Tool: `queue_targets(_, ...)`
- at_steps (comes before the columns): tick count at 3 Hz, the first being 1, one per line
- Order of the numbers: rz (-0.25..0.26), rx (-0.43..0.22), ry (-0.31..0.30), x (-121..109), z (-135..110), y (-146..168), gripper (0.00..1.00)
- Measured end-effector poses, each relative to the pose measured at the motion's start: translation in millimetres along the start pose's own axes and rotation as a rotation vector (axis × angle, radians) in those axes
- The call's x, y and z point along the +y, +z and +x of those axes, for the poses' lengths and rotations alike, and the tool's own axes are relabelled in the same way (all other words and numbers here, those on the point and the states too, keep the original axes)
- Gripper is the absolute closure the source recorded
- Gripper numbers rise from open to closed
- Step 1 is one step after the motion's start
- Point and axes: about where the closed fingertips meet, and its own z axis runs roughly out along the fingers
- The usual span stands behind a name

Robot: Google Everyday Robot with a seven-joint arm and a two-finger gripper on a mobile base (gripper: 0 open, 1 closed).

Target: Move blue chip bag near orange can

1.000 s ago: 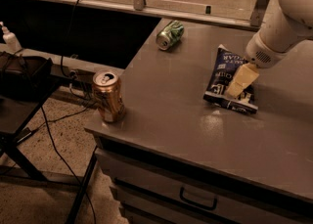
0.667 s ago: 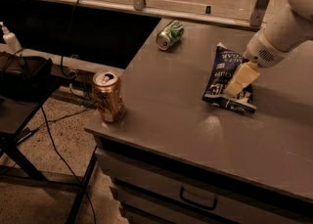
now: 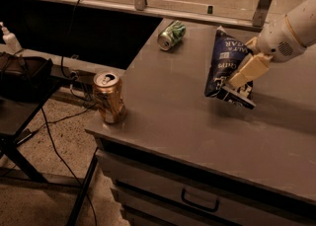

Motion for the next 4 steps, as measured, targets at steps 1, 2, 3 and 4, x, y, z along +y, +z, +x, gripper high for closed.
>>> queue_targets(1,-0.065,-0.048,-0.051,20,-16,-4,1.00)
queue_targets(2,-0.126,-0.077,-0.101,42,-31,-6,1.00)
queue_targets(3,-0.126,-0.077,-0.101,42,-31,-6,1.00)
queue_targets(4,-0.179,-0.101,-0.135,48,-39,5,1.00)
